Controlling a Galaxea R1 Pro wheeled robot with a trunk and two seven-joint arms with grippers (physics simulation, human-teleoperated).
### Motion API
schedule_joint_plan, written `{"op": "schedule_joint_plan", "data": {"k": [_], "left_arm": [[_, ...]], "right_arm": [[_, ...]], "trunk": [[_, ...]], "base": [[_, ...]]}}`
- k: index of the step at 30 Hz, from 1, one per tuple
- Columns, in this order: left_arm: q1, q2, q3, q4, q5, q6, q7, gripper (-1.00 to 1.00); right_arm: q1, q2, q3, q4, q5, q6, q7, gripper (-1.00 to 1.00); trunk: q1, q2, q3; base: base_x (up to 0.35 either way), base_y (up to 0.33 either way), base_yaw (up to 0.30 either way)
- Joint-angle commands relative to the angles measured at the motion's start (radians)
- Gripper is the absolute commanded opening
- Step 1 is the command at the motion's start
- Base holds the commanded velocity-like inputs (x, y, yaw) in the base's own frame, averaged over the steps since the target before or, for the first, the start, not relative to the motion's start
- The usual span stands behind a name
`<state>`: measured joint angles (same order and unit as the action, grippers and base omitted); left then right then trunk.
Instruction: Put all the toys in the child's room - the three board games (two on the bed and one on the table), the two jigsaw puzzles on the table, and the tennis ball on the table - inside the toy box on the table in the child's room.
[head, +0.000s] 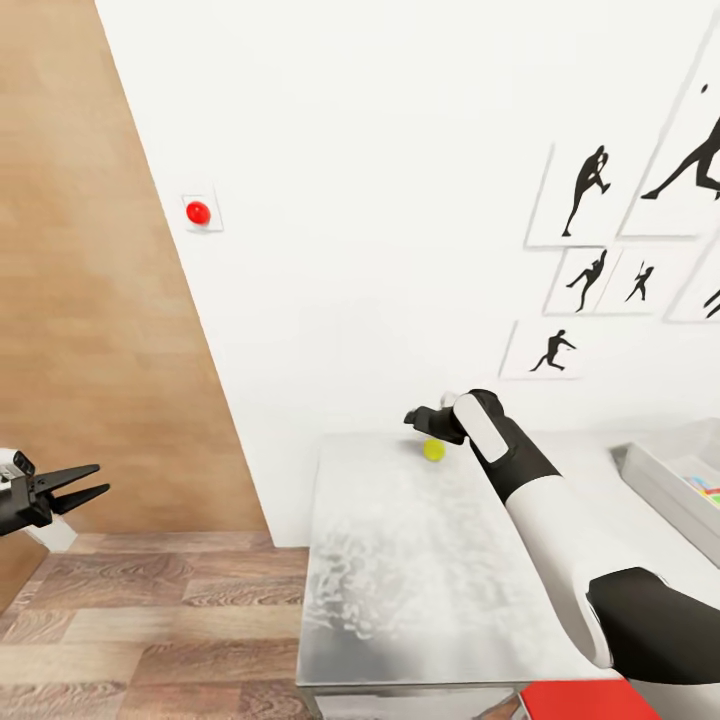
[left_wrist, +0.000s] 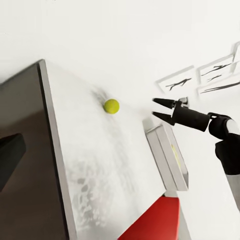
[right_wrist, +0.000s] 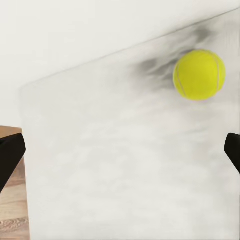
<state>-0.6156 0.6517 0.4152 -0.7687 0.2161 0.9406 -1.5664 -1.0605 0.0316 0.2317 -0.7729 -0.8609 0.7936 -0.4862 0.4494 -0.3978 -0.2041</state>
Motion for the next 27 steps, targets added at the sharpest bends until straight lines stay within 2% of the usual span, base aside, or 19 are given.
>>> {"op": "schedule_joint_plan", "data": {"k": [1,12,27], "left_arm": [[-0.001,0.000,0.000,0.000,-0.001,0.011,-0.004,1.00],[-0.001,0.002,0.000,0.000,-0.001,0.010,-0.004,1.00],[-0.001,0.002,0.000,0.000,-0.001,0.009,-0.004,1.00]], "right_arm": [[-0.001,-0.001,0.003,0.000,-0.011,0.000,-0.011,1.00],[-0.001,-0.021,-0.003,0.001,-0.013,0.001,-0.050,1.00],[-0.001,-0.025,-0.003,-0.002,-0.012,0.000,-0.056,1.00]], "trunk": [[0.001,-0.002,-0.004],[0.001,-0.002,-0.020],[0.001,-0.002,-0.043]], "base": [[0.000,0.000,0.106],[0.000,0.000,0.106],[0.000,0.000,0.106]]}}
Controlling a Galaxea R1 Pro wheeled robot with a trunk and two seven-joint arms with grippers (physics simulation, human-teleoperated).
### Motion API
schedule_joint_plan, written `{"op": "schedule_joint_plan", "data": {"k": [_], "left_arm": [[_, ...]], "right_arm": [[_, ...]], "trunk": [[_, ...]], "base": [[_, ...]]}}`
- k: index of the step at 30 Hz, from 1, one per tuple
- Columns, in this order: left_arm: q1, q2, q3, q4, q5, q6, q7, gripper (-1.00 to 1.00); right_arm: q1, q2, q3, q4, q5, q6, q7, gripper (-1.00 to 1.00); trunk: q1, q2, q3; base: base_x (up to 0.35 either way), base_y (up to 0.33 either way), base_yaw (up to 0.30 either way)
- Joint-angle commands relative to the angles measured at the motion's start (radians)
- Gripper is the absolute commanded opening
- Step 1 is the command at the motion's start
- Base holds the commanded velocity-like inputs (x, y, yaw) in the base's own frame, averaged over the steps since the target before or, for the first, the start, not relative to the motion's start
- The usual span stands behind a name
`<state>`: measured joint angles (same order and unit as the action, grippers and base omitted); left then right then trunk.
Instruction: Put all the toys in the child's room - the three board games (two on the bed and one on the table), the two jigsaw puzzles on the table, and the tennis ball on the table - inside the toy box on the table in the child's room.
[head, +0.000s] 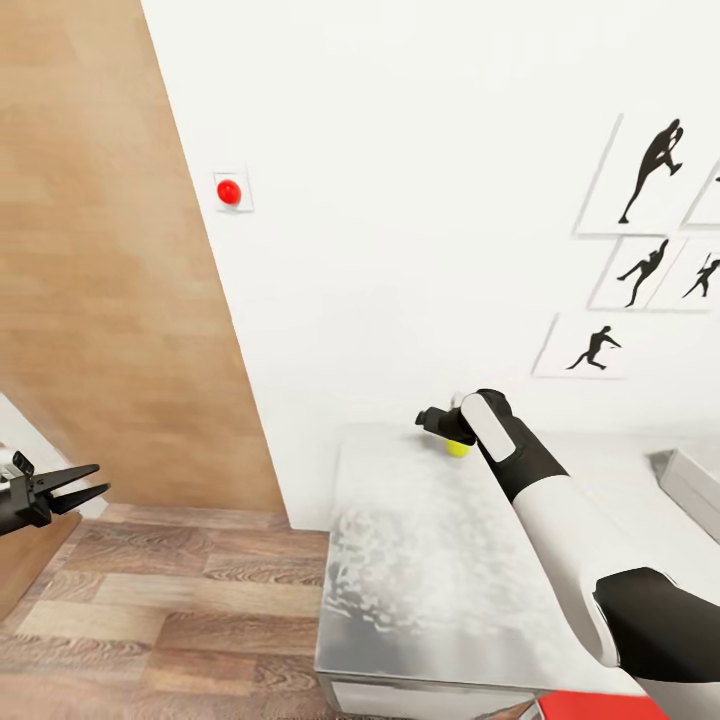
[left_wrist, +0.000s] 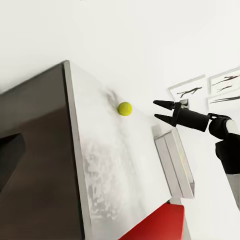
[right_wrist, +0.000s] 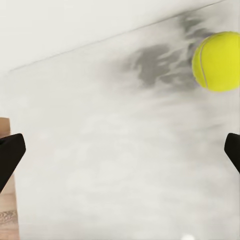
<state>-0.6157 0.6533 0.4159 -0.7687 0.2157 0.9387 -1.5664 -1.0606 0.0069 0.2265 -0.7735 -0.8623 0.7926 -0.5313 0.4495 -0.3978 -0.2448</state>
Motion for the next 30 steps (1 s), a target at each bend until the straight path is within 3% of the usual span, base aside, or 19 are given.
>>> {"op": "schedule_joint_plan", "data": {"k": [1,8,19,30], "left_arm": [[-0.001,0.000,0.000,0.000,-0.001,0.010,-0.004,1.00],[-0.001,0.000,0.000,0.000,-0.001,0.008,-0.004,1.00],[-0.001,0.000,0.000,-0.002,0.000,0.001,-0.004,1.00],[-0.001,0.000,0.001,-0.003,0.001,-0.004,-0.004,1.00]], "right_arm": [[-0.001,0.000,0.002,-0.001,-0.011,0.001,-0.011,1.00],[-0.021,-0.005,0.001,0.000,-0.011,0.001,-0.036,1.00],[-0.041,-0.085,0.000,0.003,-0.013,0.006,-0.068,1.00],[-0.040,-0.103,0.001,0.003,-0.014,0.005,-0.068,1.00]], "trunk": [[0.001,-0.002,-0.004],[0.001,-0.002,-0.014],[0.001,-0.002,-0.029],[0.001,-0.002,-0.034]], "base": [[0.000,0.000,0.106],[0.000,0.000,0.106],[0.000,0.000,0.085],[0.000,-0.024,-0.140]]}}
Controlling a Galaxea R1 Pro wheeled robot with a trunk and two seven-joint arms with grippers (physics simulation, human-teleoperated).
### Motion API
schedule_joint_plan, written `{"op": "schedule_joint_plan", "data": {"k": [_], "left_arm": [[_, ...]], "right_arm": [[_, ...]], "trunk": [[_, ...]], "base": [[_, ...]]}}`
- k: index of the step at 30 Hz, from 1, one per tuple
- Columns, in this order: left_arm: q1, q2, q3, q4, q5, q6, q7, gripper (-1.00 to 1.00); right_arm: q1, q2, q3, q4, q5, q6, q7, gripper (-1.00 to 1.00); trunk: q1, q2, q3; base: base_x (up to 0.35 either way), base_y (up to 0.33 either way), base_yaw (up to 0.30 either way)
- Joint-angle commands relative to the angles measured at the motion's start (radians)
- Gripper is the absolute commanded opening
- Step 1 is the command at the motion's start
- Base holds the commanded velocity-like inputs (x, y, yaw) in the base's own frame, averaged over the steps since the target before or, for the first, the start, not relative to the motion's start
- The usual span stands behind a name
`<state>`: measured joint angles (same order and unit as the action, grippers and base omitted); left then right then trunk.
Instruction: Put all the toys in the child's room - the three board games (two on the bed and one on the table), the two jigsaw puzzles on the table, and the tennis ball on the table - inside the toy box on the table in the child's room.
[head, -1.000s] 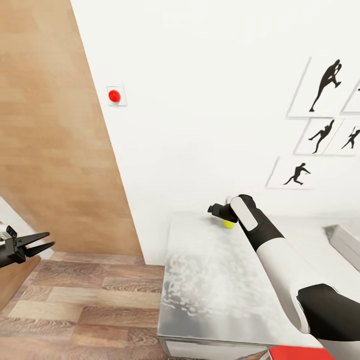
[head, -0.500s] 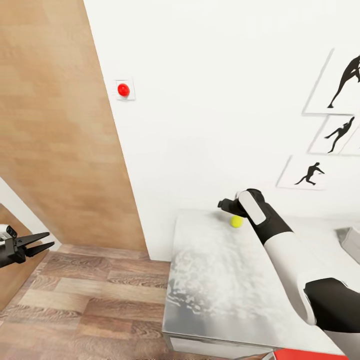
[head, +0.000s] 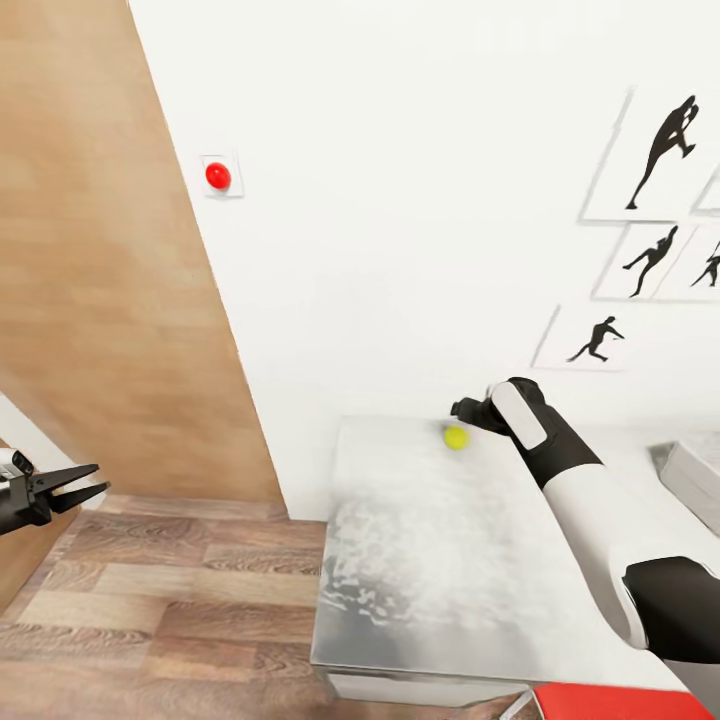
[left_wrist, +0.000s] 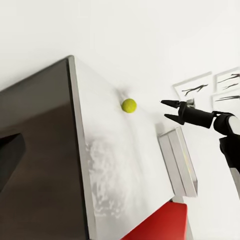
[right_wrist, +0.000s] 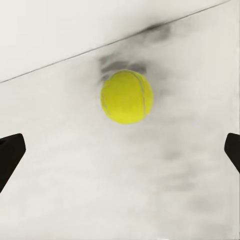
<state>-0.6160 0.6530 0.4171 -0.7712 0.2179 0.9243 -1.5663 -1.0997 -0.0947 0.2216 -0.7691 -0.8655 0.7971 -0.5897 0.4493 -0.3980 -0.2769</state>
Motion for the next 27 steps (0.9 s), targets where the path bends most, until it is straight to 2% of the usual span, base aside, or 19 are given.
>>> {"op": "schedule_joint_plan", "data": {"k": [1,9,27], "left_arm": [[-0.001,0.000,0.000,0.000,-0.002,0.010,-0.004,1.00],[-0.001,0.000,0.000,0.000,-0.002,0.011,-0.004,1.00],[-0.001,-0.001,0.000,0.000,-0.002,0.011,-0.004,1.00]], "right_arm": [[-0.001,-0.002,0.005,-0.001,-0.010,0.001,-0.010,1.00],[-0.001,-0.001,0.005,-0.001,-0.011,0.001,-0.009,1.00],[-0.002,0.015,0.006,-0.001,-0.008,-0.001,-0.010,1.00]], "trunk": [[0.001,-0.002,-0.002],[0.001,-0.002,0.000],[0.001,-0.002,-0.023]], "base": [[0.000,-0.165,-0.178],[0.000,-0.065,-0.139],[0.000,-0.002,-0.006]]}}
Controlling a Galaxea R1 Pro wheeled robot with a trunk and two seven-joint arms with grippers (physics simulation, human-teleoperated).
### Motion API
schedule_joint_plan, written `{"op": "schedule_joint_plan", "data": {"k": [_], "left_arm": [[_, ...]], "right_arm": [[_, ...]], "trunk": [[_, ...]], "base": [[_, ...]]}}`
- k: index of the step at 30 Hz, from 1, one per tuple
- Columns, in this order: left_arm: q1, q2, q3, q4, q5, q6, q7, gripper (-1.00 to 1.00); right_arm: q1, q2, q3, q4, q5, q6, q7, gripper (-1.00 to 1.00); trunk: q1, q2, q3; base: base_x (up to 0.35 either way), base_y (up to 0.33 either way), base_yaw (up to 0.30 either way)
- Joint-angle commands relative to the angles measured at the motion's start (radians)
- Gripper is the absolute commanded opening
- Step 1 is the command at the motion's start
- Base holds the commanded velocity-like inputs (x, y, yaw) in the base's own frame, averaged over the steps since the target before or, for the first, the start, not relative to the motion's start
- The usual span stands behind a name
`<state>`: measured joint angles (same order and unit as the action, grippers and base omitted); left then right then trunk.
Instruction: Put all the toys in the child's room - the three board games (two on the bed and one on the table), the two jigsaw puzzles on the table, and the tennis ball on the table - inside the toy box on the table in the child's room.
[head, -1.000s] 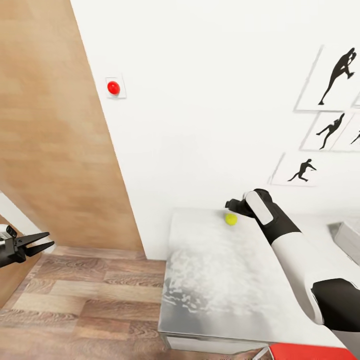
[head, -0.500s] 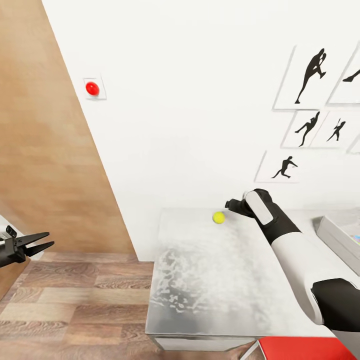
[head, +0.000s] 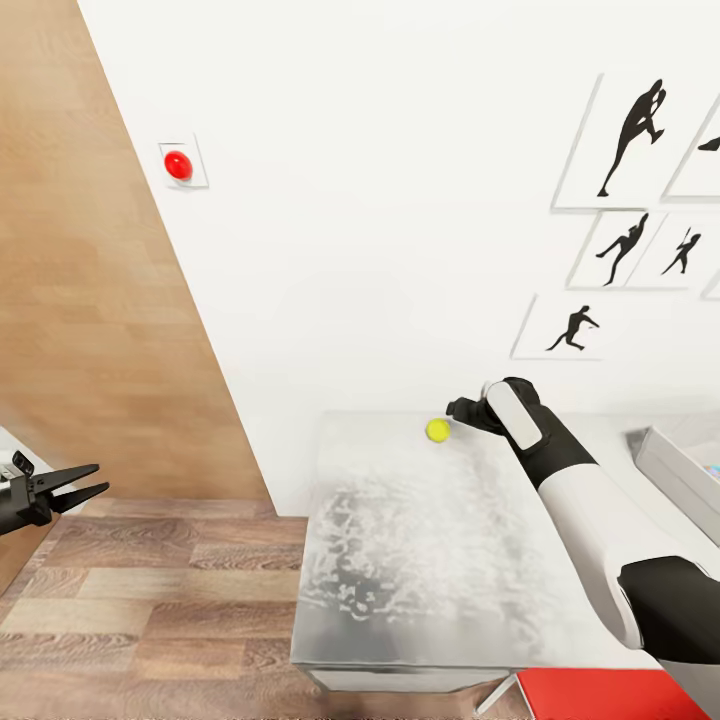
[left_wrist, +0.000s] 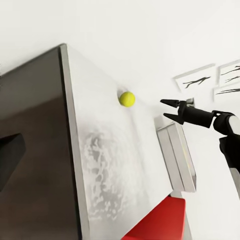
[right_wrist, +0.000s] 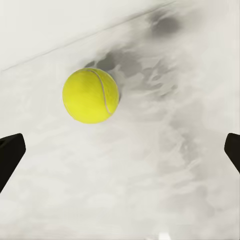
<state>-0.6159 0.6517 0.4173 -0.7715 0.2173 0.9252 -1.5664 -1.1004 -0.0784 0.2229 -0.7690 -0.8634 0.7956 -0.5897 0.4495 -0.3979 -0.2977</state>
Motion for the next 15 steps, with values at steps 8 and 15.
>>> {"op": "schedule_joint_plan", "data": {"k": [8,15], "left_arm": [[-0.001,0.000,0.000,0.000,-0.001,0.011,-0.004,1.00],[-0.001,0.000,0.000,0.000,-0.001,0.011,-0.004,1.00]], "right_arm": [[-0.037,-0.006,0.006,-0.001,-0.011,0.002,-0.010,1.00],[-0.078,0.000,0.006,-0.001,-0.011,0.021,-0.011,1.00]], "trunk": [[0.001,-0.002,-0.015],[0.001,-0.002,-0.026]], "base": [[0.000,0.000,0.000],[0.000,0.000,0.000]]}}
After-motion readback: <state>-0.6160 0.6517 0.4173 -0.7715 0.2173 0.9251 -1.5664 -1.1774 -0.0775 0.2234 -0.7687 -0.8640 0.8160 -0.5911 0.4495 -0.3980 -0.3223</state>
